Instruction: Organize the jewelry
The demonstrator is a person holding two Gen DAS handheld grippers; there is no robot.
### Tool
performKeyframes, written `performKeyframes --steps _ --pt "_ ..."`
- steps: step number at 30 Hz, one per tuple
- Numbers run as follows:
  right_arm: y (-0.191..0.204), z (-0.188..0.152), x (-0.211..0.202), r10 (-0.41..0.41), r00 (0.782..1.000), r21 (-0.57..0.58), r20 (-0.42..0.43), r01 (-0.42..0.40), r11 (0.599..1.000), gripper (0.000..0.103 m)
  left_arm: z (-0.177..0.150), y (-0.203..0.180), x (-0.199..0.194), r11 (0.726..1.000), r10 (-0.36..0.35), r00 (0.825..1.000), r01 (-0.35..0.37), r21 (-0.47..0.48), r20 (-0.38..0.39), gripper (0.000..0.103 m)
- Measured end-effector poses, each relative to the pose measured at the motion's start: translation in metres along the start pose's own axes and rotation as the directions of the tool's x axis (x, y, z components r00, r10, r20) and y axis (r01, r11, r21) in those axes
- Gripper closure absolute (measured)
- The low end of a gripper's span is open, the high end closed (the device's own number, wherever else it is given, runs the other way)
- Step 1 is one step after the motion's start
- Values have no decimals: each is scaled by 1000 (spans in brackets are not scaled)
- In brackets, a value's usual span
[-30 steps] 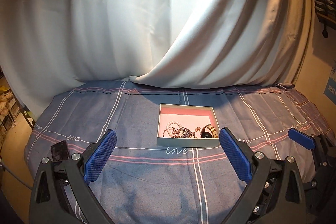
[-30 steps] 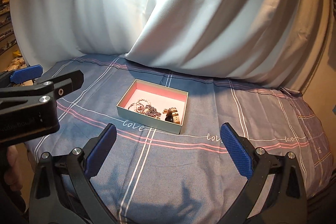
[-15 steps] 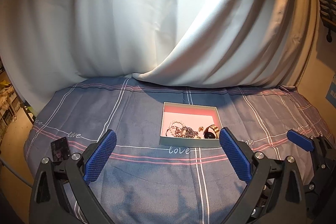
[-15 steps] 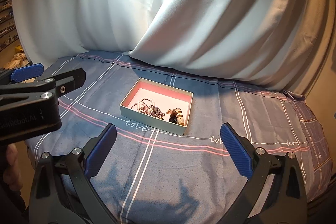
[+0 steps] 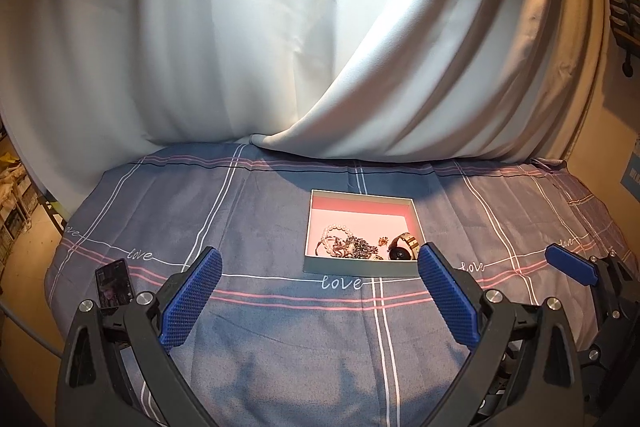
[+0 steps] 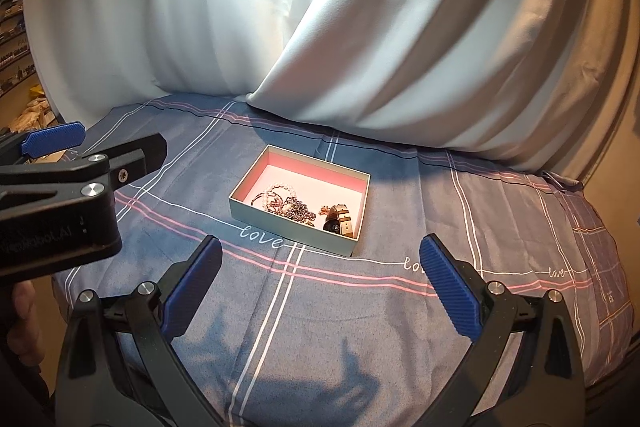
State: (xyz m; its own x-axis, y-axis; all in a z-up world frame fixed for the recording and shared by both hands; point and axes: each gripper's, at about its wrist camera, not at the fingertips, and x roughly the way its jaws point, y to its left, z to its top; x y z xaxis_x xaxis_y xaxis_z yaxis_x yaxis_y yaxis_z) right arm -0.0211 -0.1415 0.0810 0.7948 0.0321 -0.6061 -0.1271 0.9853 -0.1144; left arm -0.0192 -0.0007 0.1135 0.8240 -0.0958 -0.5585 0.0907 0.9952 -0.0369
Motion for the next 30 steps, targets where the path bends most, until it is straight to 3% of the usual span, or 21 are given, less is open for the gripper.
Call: performKeyframes --steps 30 --pt "-2 -2 6 12 1000 5 -14 -12 1000 5 -5 -1 5 1000 0 1000 0 15 -14 6"
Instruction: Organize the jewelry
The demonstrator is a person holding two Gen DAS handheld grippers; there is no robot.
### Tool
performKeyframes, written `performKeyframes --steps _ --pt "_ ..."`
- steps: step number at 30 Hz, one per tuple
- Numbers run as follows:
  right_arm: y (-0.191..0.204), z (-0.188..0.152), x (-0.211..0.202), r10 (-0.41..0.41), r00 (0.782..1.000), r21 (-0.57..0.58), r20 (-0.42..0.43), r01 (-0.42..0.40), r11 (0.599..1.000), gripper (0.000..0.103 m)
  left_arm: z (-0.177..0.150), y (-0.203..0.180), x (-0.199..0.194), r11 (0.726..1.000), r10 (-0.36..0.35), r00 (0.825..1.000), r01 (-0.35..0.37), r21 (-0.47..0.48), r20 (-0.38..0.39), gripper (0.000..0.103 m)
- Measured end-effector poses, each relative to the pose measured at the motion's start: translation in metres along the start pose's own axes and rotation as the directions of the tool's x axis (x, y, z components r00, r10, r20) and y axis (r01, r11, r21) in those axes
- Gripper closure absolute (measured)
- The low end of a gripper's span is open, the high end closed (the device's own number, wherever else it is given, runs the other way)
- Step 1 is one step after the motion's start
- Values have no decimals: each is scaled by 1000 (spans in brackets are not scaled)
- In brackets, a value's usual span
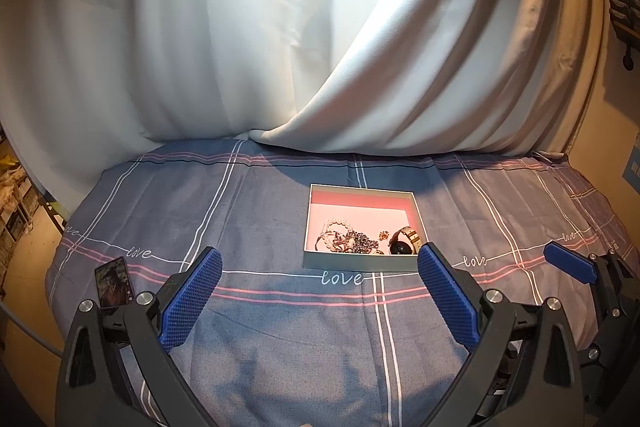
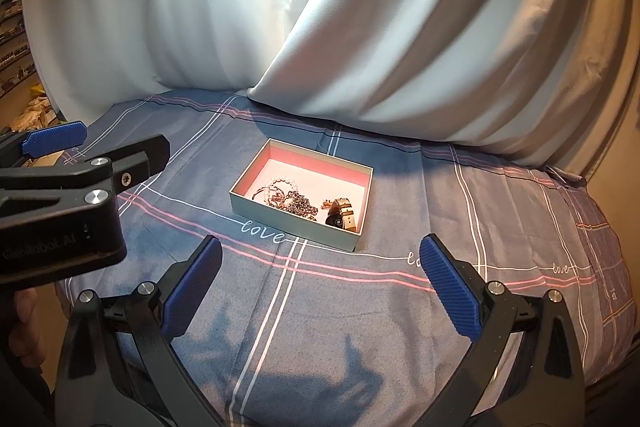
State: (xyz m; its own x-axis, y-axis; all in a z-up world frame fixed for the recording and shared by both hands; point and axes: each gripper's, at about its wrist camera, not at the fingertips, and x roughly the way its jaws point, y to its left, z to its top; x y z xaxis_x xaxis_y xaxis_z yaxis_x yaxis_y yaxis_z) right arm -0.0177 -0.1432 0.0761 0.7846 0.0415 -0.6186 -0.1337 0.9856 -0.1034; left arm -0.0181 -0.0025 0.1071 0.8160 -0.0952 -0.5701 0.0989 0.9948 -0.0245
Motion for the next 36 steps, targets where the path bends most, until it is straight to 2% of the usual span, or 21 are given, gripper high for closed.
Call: performKeyframes --steps 9,15,23,36 --pt "0 0 1 -1 1000 -3 1 1 1000 5 0 -4 0 1000 10 1000 -10 19 11 6" --pt "-1 0 2 -1 1000 -4 0 1 1000 5 1 -6 5 999 -32 999 32 14 -7 6" --pt "-1 2 3 -4 1000 -4 -4 4 1000 5 1 -6 8 1000 1 1000 -1 16 5 6" --pt "0 2 7 2 1000 -7 -14 -3 1000 5 1 -6 10 999 -34 999 34 10 -4 6"
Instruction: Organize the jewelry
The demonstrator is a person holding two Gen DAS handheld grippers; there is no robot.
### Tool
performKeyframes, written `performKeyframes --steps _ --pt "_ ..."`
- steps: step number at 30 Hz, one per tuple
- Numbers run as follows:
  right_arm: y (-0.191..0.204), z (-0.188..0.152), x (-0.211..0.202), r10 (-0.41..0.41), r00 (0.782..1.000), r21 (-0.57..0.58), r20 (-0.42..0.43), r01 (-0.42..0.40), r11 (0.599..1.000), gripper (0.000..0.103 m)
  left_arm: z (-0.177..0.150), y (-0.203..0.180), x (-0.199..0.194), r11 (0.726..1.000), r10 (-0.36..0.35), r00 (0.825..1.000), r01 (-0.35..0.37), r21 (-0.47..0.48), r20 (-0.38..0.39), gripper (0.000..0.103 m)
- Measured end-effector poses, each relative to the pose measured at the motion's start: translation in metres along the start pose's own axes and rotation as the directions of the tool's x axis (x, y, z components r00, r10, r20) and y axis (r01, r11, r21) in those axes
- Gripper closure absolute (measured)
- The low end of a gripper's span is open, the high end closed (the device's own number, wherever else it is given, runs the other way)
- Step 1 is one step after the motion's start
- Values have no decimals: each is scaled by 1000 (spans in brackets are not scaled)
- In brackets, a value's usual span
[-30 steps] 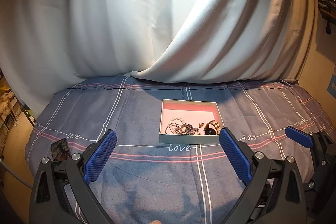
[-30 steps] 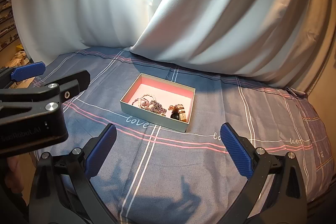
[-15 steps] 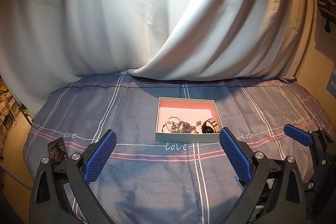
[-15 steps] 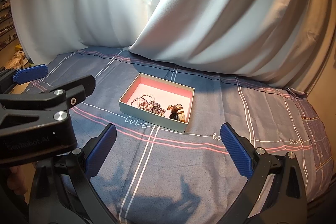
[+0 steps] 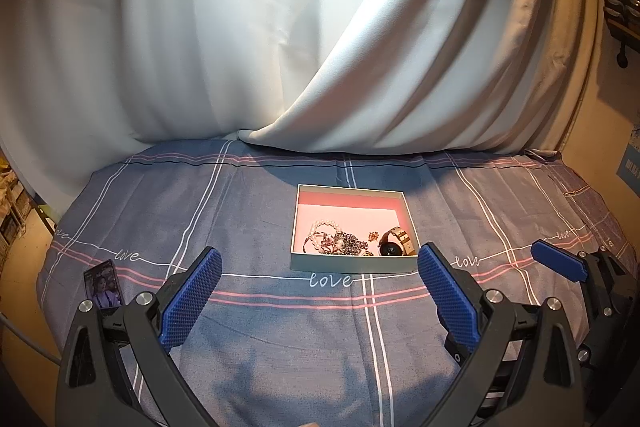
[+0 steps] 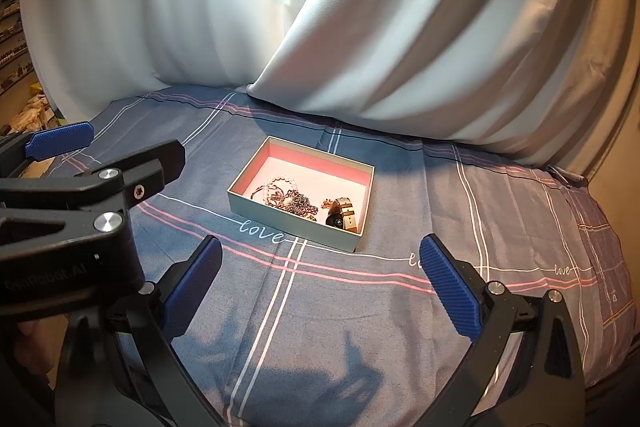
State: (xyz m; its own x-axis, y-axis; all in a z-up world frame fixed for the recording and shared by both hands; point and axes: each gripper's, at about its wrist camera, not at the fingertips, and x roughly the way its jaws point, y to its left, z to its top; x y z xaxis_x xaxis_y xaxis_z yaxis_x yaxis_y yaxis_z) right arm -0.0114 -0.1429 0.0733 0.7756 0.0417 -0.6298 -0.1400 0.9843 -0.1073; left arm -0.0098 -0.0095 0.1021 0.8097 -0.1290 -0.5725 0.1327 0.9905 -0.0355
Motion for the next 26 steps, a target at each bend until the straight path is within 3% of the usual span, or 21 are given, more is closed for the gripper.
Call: performKeyframes --steps 12,16,26 --pt "0 1 16 8 1000 -5 -9 -8 1000 5 0 -2 21 999 -43 998 43 -9 -56 6" --pt "-1 4 37 -2 1000 -15 -18 2 1000 5 4 -8 41 999 34 999 -32 39 -40 6" --pt "-15 10 67 -14 999 30 -49 15 999 5 6 -11 84 998 56 988 -50 45 -147 6"
